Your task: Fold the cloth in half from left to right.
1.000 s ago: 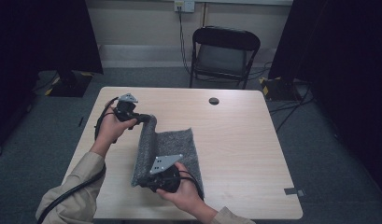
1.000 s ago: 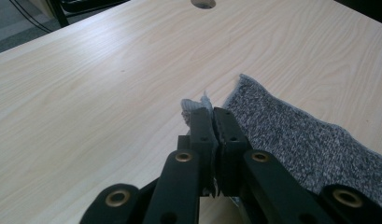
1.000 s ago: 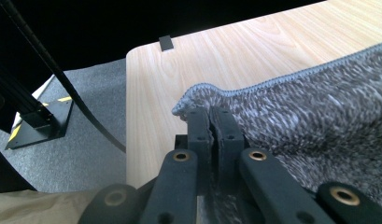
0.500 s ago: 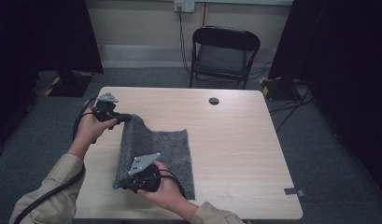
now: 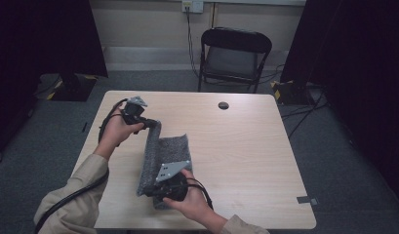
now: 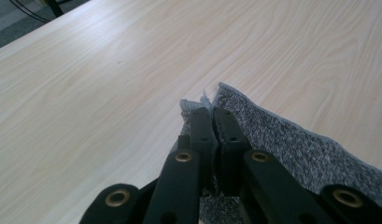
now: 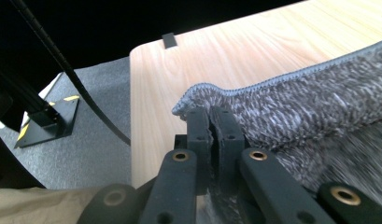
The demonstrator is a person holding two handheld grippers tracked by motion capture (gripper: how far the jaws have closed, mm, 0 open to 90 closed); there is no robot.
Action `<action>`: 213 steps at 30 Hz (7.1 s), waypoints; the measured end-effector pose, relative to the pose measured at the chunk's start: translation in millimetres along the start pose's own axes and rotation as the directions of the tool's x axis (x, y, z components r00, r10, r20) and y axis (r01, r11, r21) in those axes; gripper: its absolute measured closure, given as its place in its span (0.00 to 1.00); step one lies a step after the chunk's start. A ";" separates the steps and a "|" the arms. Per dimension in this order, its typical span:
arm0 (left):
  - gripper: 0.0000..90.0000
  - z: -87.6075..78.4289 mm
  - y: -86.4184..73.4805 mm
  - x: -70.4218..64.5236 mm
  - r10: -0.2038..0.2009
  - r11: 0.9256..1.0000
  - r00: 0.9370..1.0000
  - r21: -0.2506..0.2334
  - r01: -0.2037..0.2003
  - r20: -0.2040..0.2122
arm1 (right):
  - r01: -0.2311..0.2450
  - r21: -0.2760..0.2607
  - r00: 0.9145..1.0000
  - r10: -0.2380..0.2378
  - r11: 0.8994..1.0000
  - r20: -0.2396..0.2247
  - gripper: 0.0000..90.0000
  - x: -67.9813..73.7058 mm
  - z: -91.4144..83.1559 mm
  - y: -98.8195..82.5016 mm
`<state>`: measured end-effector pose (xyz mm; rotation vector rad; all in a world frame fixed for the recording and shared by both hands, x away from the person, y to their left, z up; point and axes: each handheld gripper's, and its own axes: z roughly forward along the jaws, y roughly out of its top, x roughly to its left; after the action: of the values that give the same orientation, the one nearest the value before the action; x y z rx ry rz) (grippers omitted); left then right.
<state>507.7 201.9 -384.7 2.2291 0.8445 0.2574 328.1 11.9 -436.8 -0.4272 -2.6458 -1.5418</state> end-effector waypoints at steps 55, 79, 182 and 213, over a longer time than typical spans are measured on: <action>0.43 51.7 -49.1 -72.2 0.065 0.997 0.998 0.034 -0.065 0.023 | -0.159 0.019 0.972 0.153 0.987 0.178 0.65 -25.5 -72.9 -91.8; 0.38 53.4 -103.6 -91.1 0.077 0.997 0.997 0.012 -0.077 0.025 | -0.214 0.010 0.958 0.208 0.977 0.197 0.86 -29.1 -99.9 -109.5; 0.38 12.5 -131.5 -148.1 0.240 0.971 0.951 -0.053 -0.234 0.193 | -0.197 0.062 0.943 0.171 0.978 0.285 0.90 -28.0 -98.8 -92.6; 0.54 -15.2 -156.9 -142.9 0.238 0.971 0.936 -0.051 -0.233 0.261 | -0.371 0.097 0.908 0.339 0.924 0.247 0.69 -23.1 -100.1 -113.2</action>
<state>314.4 200.6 -473.7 2.2824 0.4295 0.0737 311.2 -131.7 -486.5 -1.0660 -2.6128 -1.2497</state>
